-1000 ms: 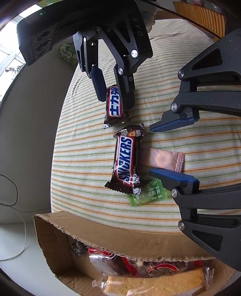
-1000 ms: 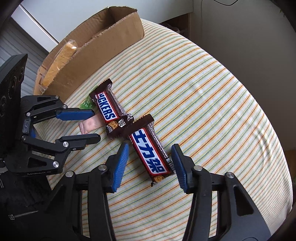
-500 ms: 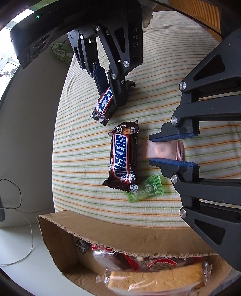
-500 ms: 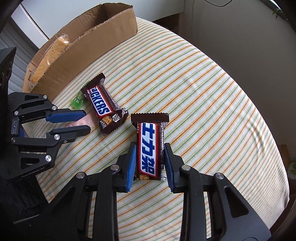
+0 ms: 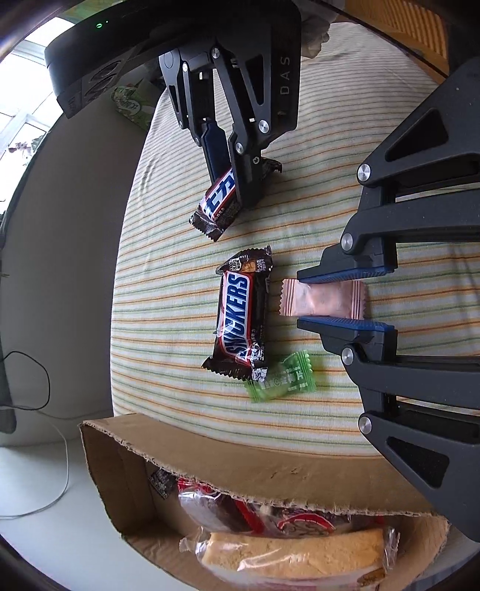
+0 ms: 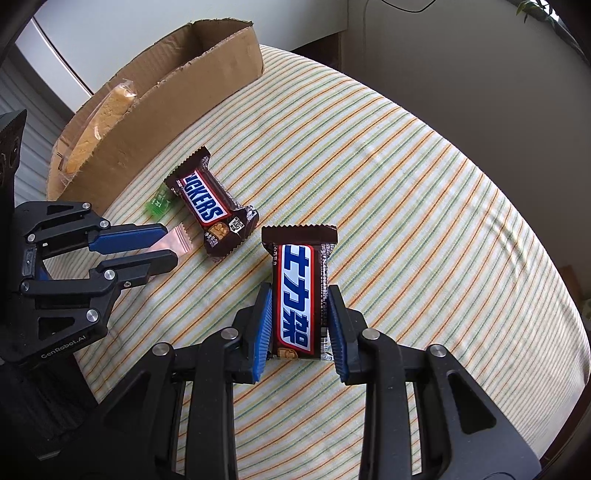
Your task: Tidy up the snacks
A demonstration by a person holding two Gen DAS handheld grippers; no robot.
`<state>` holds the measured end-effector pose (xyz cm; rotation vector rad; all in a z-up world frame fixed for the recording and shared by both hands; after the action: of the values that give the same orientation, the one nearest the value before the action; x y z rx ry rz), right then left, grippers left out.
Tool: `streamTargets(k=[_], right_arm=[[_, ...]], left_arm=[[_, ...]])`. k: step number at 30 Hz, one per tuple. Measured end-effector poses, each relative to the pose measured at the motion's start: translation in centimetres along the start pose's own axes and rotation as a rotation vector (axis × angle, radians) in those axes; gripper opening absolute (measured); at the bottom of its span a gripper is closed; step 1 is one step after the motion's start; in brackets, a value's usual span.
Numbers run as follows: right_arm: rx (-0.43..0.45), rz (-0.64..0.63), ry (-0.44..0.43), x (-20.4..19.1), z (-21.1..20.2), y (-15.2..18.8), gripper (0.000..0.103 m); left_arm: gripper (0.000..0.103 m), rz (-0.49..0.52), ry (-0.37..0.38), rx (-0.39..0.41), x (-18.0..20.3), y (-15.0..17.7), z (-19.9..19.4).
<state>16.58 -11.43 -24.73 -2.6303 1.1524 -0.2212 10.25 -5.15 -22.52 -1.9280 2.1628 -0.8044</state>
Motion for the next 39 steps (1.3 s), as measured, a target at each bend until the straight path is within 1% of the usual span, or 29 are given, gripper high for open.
streamTargets(k=[5, 12, 15, 19, 26, 39], right_arm=[[0.017, 0.015, -0.007, 2.0, -0.2, 0.0, 0.029], [0.037, 0.032, -0.004, 1.9, -2.2, -0.4, 0.029], [0.051, 0.036, 0.000, 1.4, -3.5, -1.1, 0.029], [0.073, 0.039, 0.001, 0.6, -5.3, -2.0, 0.029], [0.097, 0.019, -0.006, -1.9, -6.9, -5.0, 0.029], [0.124, -0.019, -0.032, -7.4, -6.8, -12.0, 0.029]], left_arm=[[0.016, -0.038, 0.026, 0.024, -0.8, -0.3, -1.3], [0.016, -0.053, 0.035, 0.057, -2.1, -0.8, -4.1], [0.016, -0.058, 0.038, 0.076, -2.4, -0.8, -6.0], [0.016, -0.089, 0.039, 0.105, -4.4, -1.5, -7.3], [0.016, -0.106, 0.004, 0.150, -8.2, -2.1, -10.4], [0.016, -0.128, -0.056, 0.186, -13.0, -3.7, -12.0]])
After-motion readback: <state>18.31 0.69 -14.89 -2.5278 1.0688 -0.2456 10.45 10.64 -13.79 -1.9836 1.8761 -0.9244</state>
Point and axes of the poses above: each gripper's, at about its wrist camera, not at the fingertips, and z roughly the way its jaws point, x to its right, y to its underside, the point moved 5 cm from there along z, roughly the way its jaws point, and after that the axes turned 6 degrees about y, right-handed, at the moved point
